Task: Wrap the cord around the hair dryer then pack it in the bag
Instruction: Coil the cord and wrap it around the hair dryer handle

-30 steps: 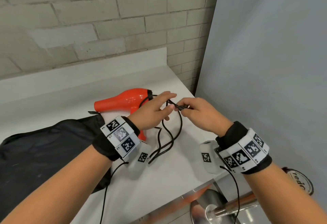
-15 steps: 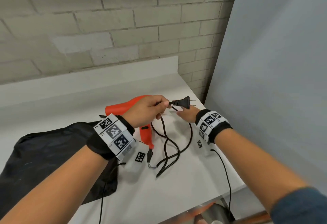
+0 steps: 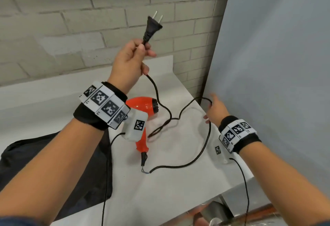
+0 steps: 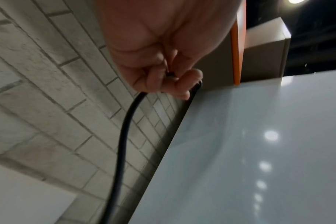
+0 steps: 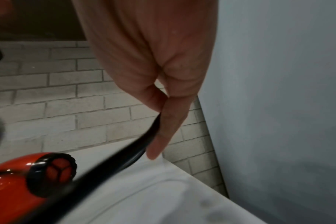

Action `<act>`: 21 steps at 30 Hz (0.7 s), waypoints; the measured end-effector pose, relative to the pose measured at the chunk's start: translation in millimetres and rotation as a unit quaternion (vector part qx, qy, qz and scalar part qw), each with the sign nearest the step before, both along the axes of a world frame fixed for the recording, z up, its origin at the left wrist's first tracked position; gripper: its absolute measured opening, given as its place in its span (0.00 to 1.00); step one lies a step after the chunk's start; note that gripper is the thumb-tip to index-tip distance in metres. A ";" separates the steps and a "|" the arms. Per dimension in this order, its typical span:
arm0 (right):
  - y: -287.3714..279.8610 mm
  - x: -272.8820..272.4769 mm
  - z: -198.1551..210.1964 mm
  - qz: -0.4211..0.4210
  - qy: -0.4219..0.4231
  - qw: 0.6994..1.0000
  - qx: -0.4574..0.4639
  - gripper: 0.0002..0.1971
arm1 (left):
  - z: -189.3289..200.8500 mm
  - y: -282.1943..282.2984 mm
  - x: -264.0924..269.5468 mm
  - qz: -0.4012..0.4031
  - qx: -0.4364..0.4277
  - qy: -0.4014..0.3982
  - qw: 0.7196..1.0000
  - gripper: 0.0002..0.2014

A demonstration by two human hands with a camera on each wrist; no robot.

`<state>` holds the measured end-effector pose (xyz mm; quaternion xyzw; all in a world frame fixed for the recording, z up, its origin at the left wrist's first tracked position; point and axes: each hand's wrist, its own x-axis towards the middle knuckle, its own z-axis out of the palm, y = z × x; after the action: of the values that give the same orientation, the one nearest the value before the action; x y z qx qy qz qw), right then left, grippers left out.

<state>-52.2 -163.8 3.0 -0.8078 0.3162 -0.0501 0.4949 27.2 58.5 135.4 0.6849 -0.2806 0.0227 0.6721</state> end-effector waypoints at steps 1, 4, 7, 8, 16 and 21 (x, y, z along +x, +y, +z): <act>-3.8 -5.6 -4.4 -0.010 0.011 1.000 0.017 0.31 | 5.8 -2.4 -0.4 0.004 -0.020 -0.018 1.000 0.11; -11.4 -20.5 -19.3 0.006 0.105 0.994 -0.026 0.22 | 3.1 -9.8 -6.1 -0.027 -0.019 -0.056 0.998 0.09; -11.3 -34.1 -24.4 0.105 0.223 0.957 -0.151 0.10 | -29.8 -15.2 -22.2 -0.063 0.080 -0.077 0.992 0.07; -9.0 -37.7 -23.4 0.151 0.258 0.934 -0.195 0.07 | -45.2 -15.6 -28.6 -0.072 0.124 -0.094 0.985 0.06; 4.0 -45.9 -17.7 0.117 0.078 0.977 -0.162 0.15 | -127.3 -2.2 -83.7 -0.170 0.367 -0.132 0.905 0.06; 33.0 -56.5 14.1 0.335 0.108 0.934 0.068 0.17 | -144.8 -9.2 -87.8 -0.133 0.429 -0.112 0.886 0.09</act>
<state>-108.7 -130.8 17.1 -0.8318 0.0812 0.2277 0.4996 -60.6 49.3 -9.3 0.8557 -0.4247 -0.1129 0.2732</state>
